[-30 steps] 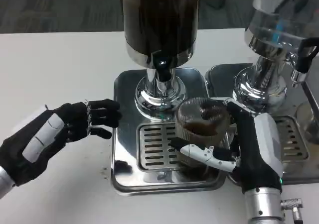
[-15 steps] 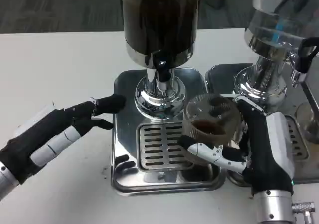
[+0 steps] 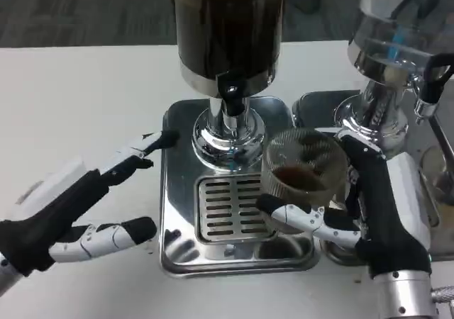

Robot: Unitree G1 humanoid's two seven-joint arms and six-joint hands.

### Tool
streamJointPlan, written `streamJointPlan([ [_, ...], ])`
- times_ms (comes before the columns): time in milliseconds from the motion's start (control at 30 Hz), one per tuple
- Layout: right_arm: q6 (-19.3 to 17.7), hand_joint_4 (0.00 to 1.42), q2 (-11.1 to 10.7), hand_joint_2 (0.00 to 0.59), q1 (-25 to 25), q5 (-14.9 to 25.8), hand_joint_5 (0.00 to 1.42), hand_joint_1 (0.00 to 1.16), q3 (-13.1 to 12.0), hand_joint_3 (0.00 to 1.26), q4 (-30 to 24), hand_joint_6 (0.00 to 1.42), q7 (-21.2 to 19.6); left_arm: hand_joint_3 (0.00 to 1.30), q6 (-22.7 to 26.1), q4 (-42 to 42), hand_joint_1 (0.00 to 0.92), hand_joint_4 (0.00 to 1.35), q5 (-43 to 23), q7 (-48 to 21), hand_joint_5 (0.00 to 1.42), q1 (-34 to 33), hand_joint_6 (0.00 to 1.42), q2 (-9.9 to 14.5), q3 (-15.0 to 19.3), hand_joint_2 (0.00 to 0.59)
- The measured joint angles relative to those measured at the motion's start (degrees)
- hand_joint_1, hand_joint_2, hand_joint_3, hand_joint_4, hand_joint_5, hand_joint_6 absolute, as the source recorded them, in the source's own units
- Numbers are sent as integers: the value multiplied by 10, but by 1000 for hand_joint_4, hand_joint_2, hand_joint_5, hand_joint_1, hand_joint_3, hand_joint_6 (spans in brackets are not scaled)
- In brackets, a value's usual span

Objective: Grasp the cup under the faucet to collect the drink, then remove the cup.

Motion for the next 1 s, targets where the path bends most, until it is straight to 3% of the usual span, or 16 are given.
streamJointPlan([
  [367, 0, 761, -11, 152, 28, 8, 1061, 873, -4, 624, -41, 1424, 40, 0, -62, -43, 0, 0, 78, 87, 0, 45, 76, 20, -2, 93],
  [1000, -17, 753, -44, 166, 87, 9, 1060, 918, 0, 614, -106, 1424, 85, 0, -120, -112, 0, 0, 174, 148, 0, 102, 40, 69, -14, 90],
])
